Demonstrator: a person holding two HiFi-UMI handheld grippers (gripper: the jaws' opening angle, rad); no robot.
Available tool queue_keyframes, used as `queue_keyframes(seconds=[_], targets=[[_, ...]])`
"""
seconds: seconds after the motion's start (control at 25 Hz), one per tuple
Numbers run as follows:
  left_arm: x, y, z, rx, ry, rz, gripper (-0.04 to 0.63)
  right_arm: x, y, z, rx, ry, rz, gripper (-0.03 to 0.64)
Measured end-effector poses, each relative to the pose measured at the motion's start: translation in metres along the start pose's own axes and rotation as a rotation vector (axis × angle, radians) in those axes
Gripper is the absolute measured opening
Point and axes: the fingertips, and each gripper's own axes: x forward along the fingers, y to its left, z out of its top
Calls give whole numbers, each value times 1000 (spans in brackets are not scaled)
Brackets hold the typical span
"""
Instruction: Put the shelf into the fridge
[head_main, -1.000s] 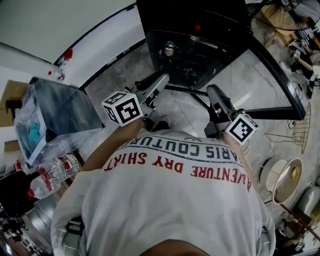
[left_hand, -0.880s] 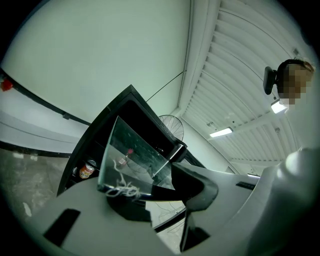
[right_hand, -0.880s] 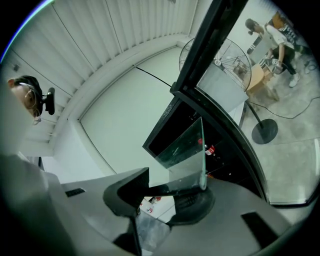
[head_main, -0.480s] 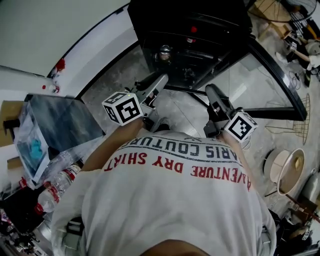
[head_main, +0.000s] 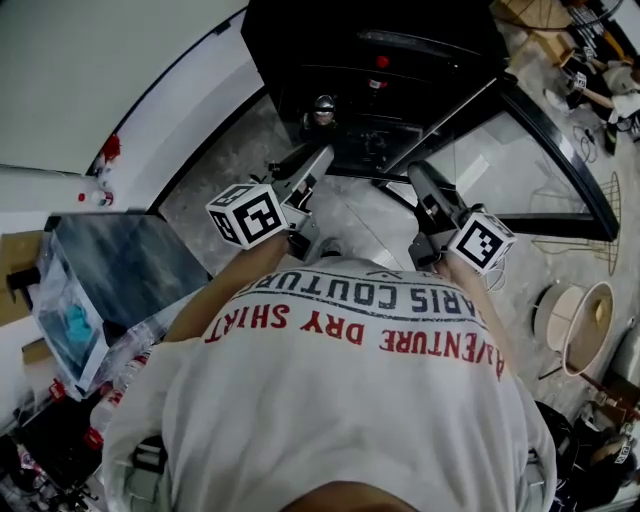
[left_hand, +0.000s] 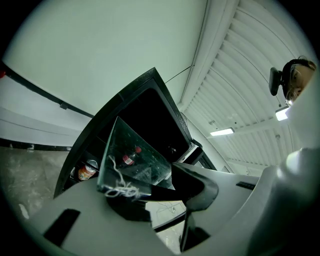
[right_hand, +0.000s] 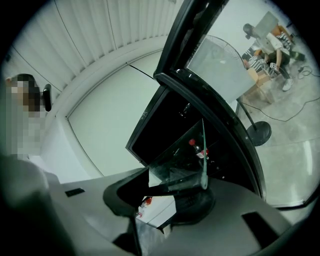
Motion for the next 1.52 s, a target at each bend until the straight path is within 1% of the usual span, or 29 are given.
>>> queue_keyframes(seconds=[0.4, 0.68, 0.8, 0.92, 1.04, 1.2, 1.36, 1.52], targets=[[19, 19, 11, -4, 15, -5, 139, 19, -18, 6, 19, -5, -32, 124], [32, 31, 17, -5, 25, 2, 141, 32, -29, 11, 18, -2, -34, 126], [37, 35, 19, -3, 25, 3, 141, 36, -33, 14, 13, -2, -31, 126], [43, 38, 21, 0, 24, 4, 141, 37, -44, 13, 35, -2, -55, 126], [47, 41, 24, 7, 22, 5, 144, 44, -40, 19, 15, -11, -31, 126], [50, 45, 28, 10, 14, 8, 147, 46, -49, 18, 54, -19, -57, 126], [53, 48, 29, 11, 12, 6, 147, 50, -50, 20, 34, -23, -46, 126], [57, 51, 31, 10, 6, 2, 147, 53, -57, 21, 41, -23, -69, 127]])
